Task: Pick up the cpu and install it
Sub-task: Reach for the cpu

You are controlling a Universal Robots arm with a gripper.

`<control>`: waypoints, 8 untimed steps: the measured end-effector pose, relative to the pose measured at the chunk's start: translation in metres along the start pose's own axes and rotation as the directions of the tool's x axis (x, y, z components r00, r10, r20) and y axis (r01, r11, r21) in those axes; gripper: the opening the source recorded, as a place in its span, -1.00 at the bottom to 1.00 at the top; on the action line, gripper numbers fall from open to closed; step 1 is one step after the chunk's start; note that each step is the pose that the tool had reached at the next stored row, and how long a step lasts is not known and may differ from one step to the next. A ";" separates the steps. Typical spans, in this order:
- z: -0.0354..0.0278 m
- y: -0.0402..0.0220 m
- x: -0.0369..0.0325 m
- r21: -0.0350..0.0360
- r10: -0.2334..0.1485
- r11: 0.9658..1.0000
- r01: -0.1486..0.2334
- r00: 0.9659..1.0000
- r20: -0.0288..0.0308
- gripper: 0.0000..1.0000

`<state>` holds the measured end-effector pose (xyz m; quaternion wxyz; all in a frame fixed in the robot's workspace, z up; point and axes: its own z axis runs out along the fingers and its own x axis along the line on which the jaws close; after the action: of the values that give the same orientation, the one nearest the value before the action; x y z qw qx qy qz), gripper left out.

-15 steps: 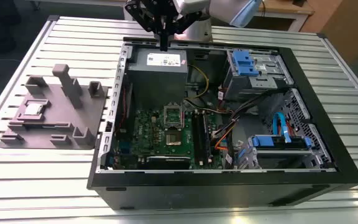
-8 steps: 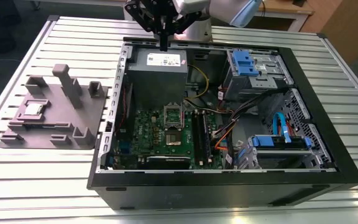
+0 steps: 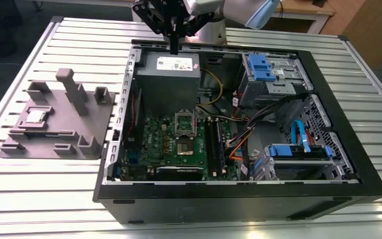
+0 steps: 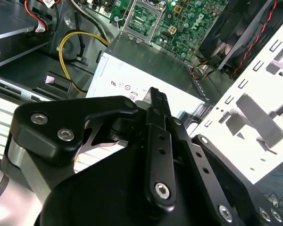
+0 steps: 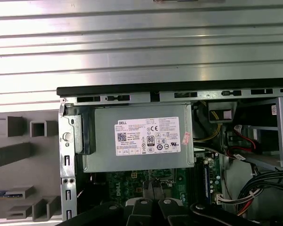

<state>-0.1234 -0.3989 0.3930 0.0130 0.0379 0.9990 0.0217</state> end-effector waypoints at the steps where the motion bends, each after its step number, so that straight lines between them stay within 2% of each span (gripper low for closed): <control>1: 0.0000 0.0000 0.0001 0.000 0.000 1.000 0.000 1.000 0.000 -0.77; 8: 0.0001 -0.0001 0.0020 0.000 0.000 1.000 0.000 1.000 0.000 -0.77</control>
<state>-0.1253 -0.3989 0.3929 0.0131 0.0379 0.9990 0.0217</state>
